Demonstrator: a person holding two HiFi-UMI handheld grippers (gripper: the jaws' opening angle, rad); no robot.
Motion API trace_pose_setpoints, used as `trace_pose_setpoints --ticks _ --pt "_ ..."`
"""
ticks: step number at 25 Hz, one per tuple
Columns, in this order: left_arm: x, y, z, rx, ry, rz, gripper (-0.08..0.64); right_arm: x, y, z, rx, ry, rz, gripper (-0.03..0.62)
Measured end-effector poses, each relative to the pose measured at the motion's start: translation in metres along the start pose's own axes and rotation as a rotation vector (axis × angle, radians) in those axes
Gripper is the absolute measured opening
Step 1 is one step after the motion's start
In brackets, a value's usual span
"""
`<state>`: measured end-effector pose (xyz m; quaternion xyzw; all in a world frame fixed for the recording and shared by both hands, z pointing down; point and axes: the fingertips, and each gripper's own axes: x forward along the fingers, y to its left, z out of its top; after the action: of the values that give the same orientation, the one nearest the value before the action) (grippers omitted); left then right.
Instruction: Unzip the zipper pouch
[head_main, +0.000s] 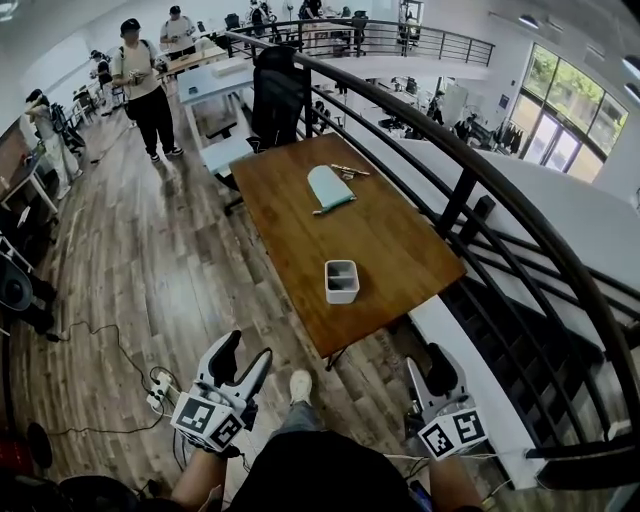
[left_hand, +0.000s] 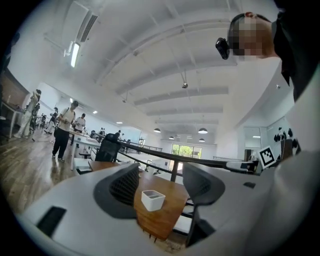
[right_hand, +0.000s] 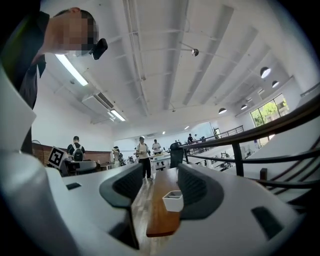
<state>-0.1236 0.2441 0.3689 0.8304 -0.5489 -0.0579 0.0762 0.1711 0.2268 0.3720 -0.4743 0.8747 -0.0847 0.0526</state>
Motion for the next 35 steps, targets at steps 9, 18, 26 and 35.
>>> trace_pose_setpoints --ticks 9,18,26,35 --pt "0.076 0.048 0.004 -0.010 -0.008 -0.035 0.282 0.068 -0.027 0.015 -0.043 -0.006 -0.048 0.222" --pt "0.141 0.115 0.006 -0.029 -0.005 -0.029 0.282 0.163 -0.043 0.011 -0.058 0.025 -0.044 0.227" --pt "0.173 0.146 -0.006 -0.014 0.055 -0.065 0.282 0.200 -0.049 0.008 -0.055 0.047 -0.073 0.226" --pt "0.206 0.148 -0.035 0.026 0.153 -0.166 0.282 0.202 -0.052 -0.006 -0.028 0.100 -0.128 0.225"
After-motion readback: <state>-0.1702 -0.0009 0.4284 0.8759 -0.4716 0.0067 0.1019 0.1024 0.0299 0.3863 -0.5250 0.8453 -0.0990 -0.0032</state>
